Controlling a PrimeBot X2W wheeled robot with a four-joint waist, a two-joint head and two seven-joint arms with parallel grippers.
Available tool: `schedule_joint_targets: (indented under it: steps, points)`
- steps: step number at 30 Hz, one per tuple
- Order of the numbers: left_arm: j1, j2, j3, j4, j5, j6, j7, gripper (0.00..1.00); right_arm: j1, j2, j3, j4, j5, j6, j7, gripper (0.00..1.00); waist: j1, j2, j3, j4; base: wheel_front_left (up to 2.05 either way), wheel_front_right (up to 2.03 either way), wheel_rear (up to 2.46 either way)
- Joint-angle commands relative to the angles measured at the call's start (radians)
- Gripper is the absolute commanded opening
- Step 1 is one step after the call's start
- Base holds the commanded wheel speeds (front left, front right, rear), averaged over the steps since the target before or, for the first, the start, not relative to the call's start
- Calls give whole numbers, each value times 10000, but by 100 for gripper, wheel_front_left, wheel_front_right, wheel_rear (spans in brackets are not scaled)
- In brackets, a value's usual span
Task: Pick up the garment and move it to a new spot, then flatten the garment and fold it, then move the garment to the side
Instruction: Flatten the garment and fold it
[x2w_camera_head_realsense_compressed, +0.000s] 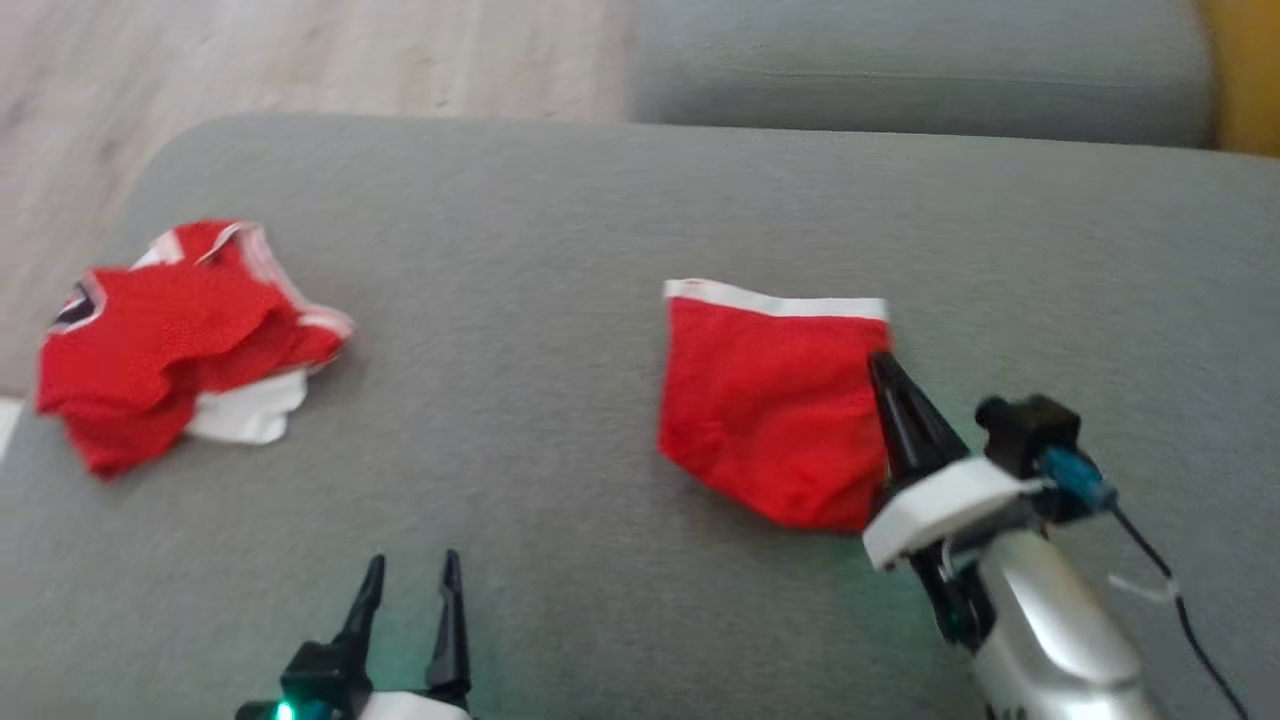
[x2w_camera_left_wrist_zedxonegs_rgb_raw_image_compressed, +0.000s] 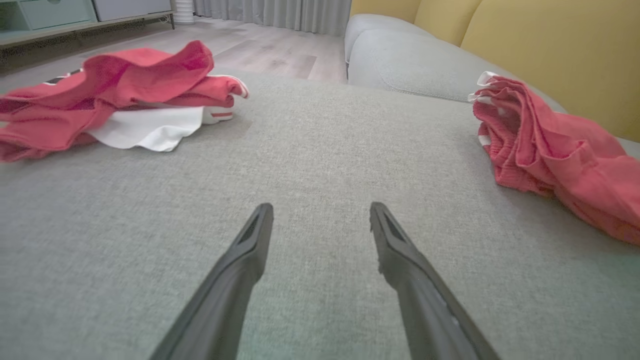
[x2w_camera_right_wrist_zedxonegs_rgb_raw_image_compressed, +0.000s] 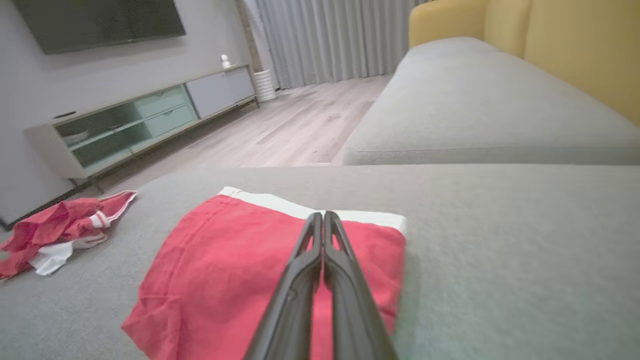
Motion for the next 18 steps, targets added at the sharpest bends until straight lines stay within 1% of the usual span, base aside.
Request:
schedule_joint_targets:
  steps: [1,5,8,12,18]
  points:
    - [-529,72,159,-235,-58,-34,-53,100,-439,14,277,-139,-119,-7,-137,0,0,0,276,661,0,0,0]
    - [-680,72,-107,-221,-229,-61,-53,100,-860,14,458,382,-439,-7,-137,0,0,0,625,1371,0,0,0]
    - [-747,72,-252,-248,-380,-93,-53,100,-1051,14,320,744,-603,-7,-137,0,0,0,907,1740,0,0,0]
    - [-854,72,-423,-274,-539,-109,-53,100,-1367,14,98,1177,-1046,-7,-137,0,0,0,1287,2038,0,0,0]
    - [-1065,72,-712,-339,-808,-65,-53,100,-1651,14,80,1922,-1553,-7,-137,0,0,0,1686,2246,0,0,0]
